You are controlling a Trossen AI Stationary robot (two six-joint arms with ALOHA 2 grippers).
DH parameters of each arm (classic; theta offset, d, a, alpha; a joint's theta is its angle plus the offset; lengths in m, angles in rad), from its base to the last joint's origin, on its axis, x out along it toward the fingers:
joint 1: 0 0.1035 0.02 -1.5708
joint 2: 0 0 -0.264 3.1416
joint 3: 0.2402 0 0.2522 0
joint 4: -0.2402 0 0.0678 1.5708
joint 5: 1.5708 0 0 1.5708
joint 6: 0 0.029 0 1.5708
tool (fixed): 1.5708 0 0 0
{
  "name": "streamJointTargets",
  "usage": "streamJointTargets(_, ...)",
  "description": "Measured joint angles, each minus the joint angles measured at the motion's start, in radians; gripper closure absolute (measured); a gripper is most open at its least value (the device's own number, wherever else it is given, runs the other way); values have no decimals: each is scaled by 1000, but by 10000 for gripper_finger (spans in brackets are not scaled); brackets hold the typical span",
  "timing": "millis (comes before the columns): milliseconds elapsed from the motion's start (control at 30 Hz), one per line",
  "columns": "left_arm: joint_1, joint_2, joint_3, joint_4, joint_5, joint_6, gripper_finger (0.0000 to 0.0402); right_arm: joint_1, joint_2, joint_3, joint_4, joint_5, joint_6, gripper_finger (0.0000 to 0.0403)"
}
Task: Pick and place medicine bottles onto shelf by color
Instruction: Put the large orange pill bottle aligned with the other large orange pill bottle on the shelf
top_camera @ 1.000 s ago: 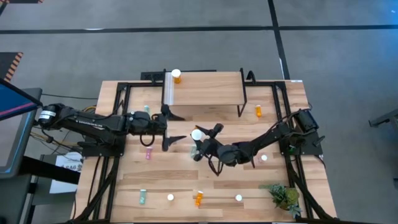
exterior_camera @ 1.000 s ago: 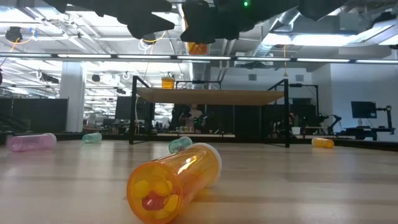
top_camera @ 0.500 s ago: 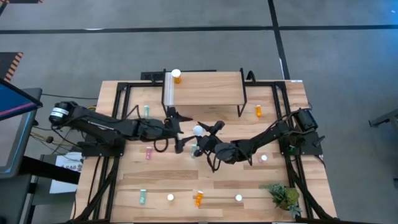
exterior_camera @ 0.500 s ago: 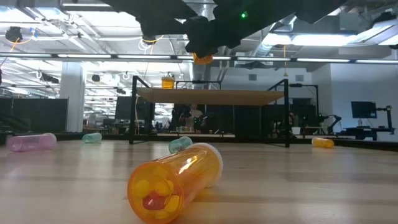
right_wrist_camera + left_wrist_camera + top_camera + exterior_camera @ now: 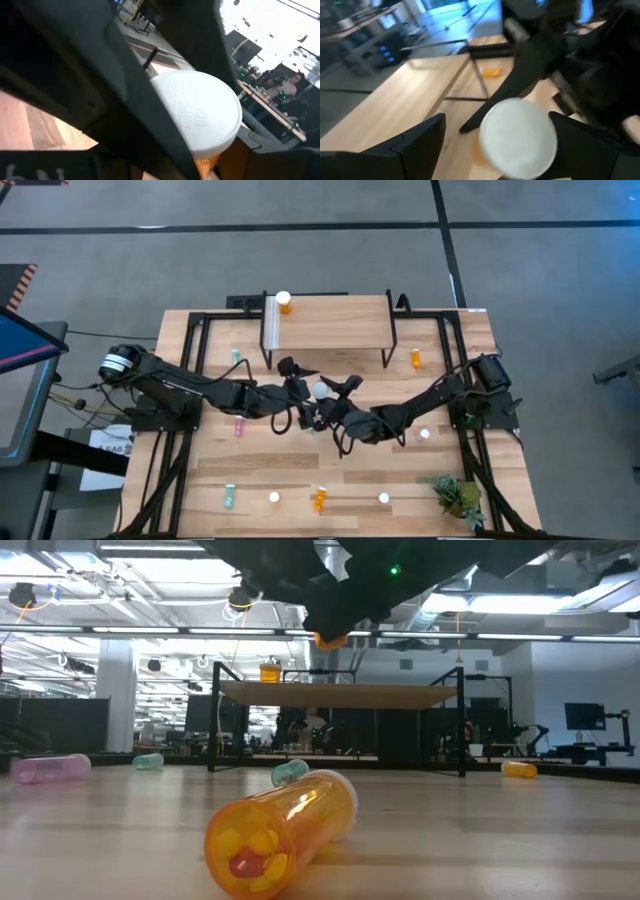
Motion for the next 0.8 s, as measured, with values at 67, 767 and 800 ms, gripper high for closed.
streamJointTargets(67, 0, -3, 1, -22, -26, -15, 63, -1, 0, 0, -1, -1, 3, 200)
streamJointTargets(767, 0, -8, 1, -43, 31, -53, 156, 0, 0, 1, -4, -3, -8, 200)
streamJointTargets(800, 0, -8, 1, -43, 31, -53, 165, 0, 0, 1, -4, -3, -8, 200)
